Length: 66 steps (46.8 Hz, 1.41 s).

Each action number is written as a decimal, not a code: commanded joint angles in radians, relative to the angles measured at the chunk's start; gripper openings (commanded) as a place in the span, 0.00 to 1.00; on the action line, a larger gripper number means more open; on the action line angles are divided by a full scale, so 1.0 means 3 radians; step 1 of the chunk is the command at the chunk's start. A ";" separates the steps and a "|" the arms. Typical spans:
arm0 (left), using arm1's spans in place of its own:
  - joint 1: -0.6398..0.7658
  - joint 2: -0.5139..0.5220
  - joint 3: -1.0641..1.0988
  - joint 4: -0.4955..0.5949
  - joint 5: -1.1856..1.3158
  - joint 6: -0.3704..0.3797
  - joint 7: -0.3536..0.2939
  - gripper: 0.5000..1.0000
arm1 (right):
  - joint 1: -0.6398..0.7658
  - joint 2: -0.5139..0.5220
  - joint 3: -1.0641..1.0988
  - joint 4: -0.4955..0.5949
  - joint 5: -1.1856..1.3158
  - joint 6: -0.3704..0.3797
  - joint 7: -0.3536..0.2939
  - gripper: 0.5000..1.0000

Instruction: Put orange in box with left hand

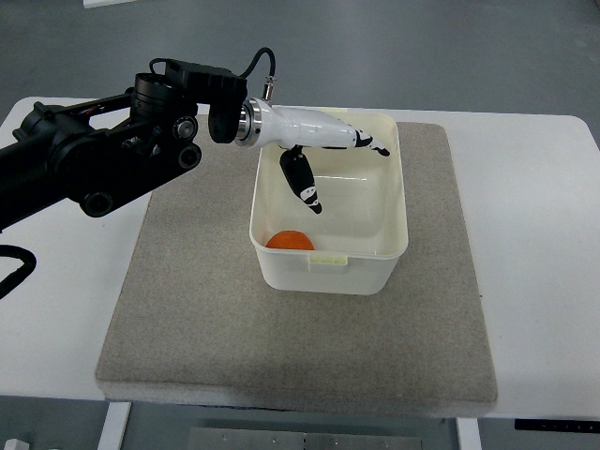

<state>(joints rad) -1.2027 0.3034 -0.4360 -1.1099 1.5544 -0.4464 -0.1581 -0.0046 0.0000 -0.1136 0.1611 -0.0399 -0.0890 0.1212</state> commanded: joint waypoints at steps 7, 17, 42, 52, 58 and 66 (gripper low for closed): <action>0.0000 0.0154 -0.0214 0.0294 -0.1212 0.0061 -0.0005 0.99 | 0.0000 0.0000 0.0000 0.0000 0.0000 0.0000 0.0000 0.86; 0.0011 0.0205 -0.0214 0.0713 -0.2092 0.0440 -0.0005 0.99 | 0.0000 0.0000 0.0000 0.0000 0.0000 0.0000 0.0000 0.86; 0.0557 0.0231 -0.0219 0.1629 -0.4306 0.0327 -0.0005 0.99 | 0.0000 0.0000 0.0000 0.0000 0.0000 0.0000 0.0000 0.86; 0.0670 0.0226 -0.0219 0.1915 -0.4823 -0.0086 0.0005 0.99 | 0.0000 0.0000 0.0000 0.0000 0.0000 0.0000 0.0000 0.86; 0.0706 0.0221 -0.0214 0.2089 -0.5252 -0.0357 0.0061 0.99 | 0.0000 0.0000 0.0000 0.0000 0.0000 0.0000 0.0000 0.86; 0.0767 0.0211 -0.0224 0.2145 -0.5907 -0.0548 0.0577 0.99 | 0.0000 0.0000 0.0000 0.0000 0.0000 0.0000 0.0000 0.86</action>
<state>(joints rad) -0.9804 0.3676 -0.5011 -0.4669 -0.1420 -0.6076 -0.0506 -0.0045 0.0000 -0.1135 0.1611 -0.0399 -0.0890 0.1212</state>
